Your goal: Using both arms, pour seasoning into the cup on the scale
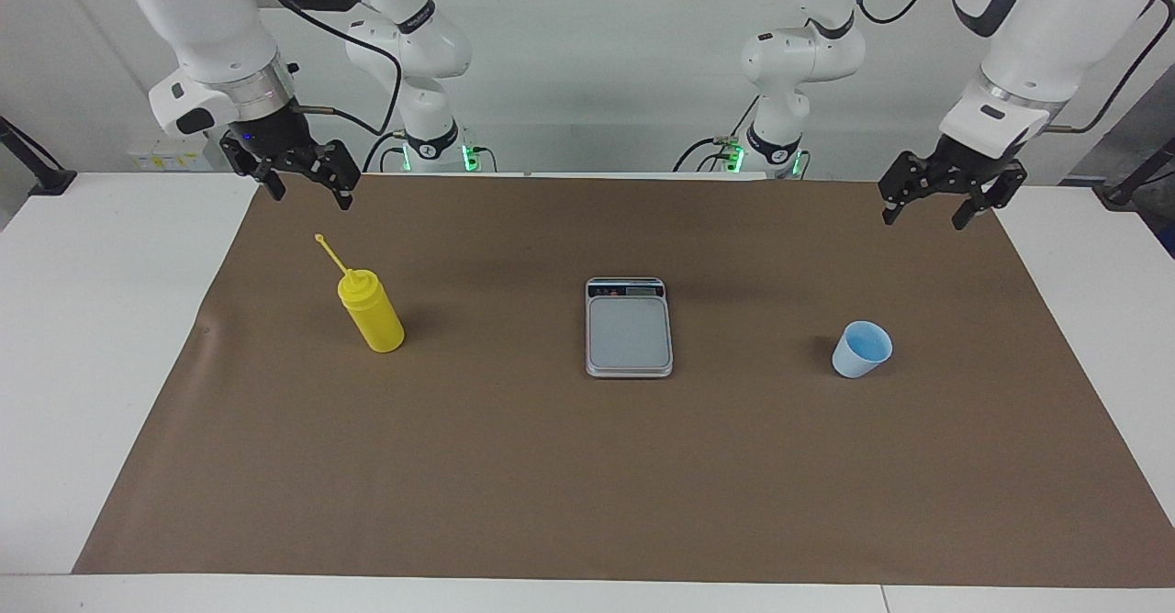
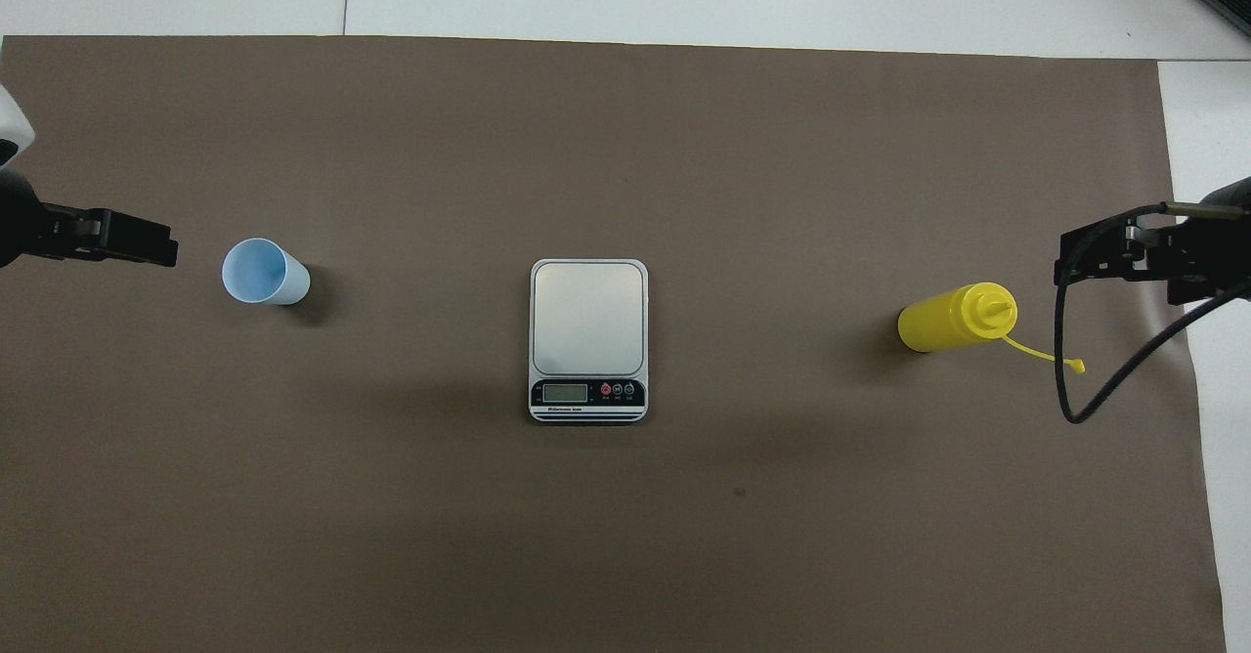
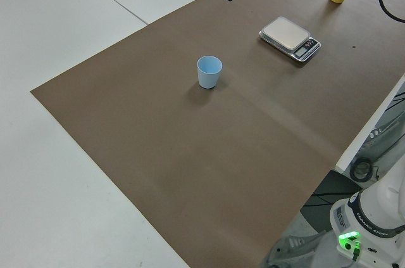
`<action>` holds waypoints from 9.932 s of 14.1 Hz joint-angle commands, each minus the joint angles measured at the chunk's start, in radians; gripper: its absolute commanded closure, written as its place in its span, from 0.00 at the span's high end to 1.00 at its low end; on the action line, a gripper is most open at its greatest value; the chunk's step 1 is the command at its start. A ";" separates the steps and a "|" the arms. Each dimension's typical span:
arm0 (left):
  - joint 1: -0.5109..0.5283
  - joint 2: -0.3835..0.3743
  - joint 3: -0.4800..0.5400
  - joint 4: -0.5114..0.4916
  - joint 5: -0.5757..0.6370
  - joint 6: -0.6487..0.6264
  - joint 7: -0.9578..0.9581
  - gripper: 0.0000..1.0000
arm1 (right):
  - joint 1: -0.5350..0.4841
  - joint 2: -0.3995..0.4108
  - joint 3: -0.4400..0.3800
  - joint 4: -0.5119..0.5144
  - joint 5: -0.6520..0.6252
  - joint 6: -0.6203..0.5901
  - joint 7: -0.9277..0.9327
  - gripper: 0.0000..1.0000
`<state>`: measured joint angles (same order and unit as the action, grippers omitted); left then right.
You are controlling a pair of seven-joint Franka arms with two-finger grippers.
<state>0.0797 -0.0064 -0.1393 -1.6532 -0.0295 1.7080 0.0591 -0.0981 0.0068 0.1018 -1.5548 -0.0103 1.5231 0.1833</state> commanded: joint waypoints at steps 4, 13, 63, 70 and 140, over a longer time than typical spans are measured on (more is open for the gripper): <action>0.029 0.100 0.003 -0.112 -0.004 0.217 -0.010 1.00 | -0.014 -0.028 0.002 -0.031 0.013 -0.001 -0.021 1.00; 0.074 0.163 0.004 -0.362 -0.004 0.505 -0.110 1.00 | -0.014 -0.028 0.001 -0.033 0.013 0.012 -0.022 1.00; -0.538 0.350 -0.020 -0.099 0.000 0.450 -0.779 0.00 | -0.381 -0.104 -0.105 -0.886 0.807 0.690 -1.968 1.00; -0.546 0.350 -0.020 -0.134 0.011 0.484 -0.777 0.00 | -0.310 -0.027 -0.102 -0.880 1.070 0.670 -2.209 1.00; -0.078 -0.060 0.079 0.061 0.003 -0.209 0.028 1.00 | 0.695 0.435 -0.090 -0.071 -0.770 0.695 -0.786 0.00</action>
<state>-0.0081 -0.0590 -0.0542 -1.6035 -0.0161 1.5213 0.0779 0.5708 0.3809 0.0160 -1.7179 -0.6686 2.2835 -0.6360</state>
